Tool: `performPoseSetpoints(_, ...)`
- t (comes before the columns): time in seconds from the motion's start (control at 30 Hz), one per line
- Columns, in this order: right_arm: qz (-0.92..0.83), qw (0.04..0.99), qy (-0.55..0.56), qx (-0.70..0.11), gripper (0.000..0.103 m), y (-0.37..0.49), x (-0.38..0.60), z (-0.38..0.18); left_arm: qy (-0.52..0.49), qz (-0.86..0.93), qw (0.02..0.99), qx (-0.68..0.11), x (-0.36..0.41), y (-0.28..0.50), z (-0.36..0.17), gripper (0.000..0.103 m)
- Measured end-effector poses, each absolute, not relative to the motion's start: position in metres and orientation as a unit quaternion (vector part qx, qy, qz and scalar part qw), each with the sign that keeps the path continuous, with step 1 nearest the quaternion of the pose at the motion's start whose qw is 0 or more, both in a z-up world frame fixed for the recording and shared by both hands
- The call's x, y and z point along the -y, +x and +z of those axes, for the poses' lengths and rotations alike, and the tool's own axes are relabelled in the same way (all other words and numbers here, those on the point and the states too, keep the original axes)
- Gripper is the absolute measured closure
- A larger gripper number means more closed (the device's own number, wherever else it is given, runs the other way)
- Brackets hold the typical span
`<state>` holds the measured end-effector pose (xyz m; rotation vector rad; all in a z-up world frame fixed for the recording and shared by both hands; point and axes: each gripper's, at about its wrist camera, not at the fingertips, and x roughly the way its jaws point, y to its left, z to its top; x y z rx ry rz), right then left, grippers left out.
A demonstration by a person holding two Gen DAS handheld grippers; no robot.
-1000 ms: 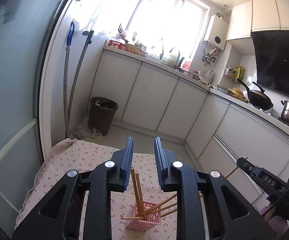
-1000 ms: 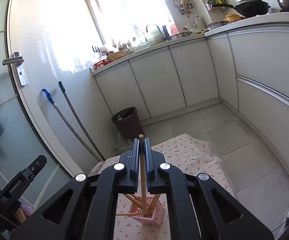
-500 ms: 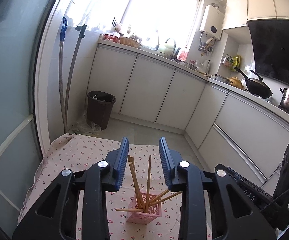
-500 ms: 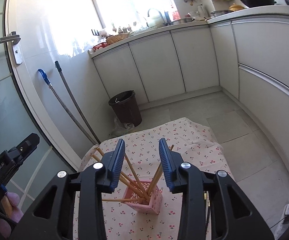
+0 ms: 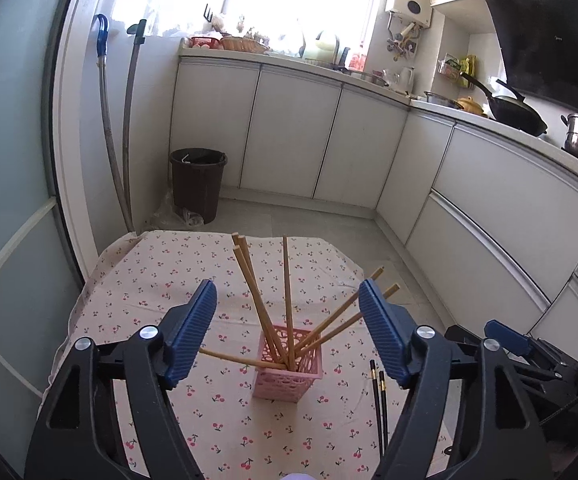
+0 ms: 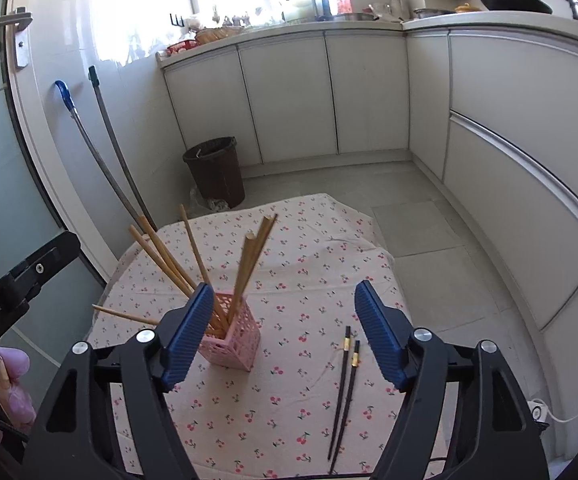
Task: Organize utensils
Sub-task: 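Move both open grippers back over the two black chopsticks, then close the left gripper on a black chopstick while the right gripper grasps the other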
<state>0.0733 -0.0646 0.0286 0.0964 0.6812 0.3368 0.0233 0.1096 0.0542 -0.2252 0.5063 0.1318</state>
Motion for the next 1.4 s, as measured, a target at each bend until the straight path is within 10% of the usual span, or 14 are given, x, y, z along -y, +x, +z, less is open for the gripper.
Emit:
performPoseSetpoints(0.17,0.110,0.931,0.060,-0.344,0.008,0.070,0.101,0.010,-0.102,0.051,0.949,-0.293,-0.095,0.026,0.029,0.013)
performPoseSetpoints(0.83,0.043,0.846,0.319,-0.425,0.007,0.089,0.238,-0.029,-0.081,-0.040,0.827,-0.555,0.024,0.090,-0.134,0.008)
performPoseSetpoints(0.97,0.052,0.838,0.337,-0.426,0.007,0.089,0.240,-0.029,-0.085,-0.040,0.819,-0.566,0.048,0.145,-0.139,0.016)
performPoseSetpoints(1.1,0.066,0.832,0.344,-0.430,0.007,0.090,0.243,-0.030,-0.101,-0.015,0.805,-0.584,0.051,0.201,-0.153,0.046)
performPoseSetpoints(1.4,0.079,0.792,0.404,-0.451,0.007,0.100,0.264,-0.047,-0.131,0.041,0.787,-0.602,0.025,0.252,-0.176,0.064)
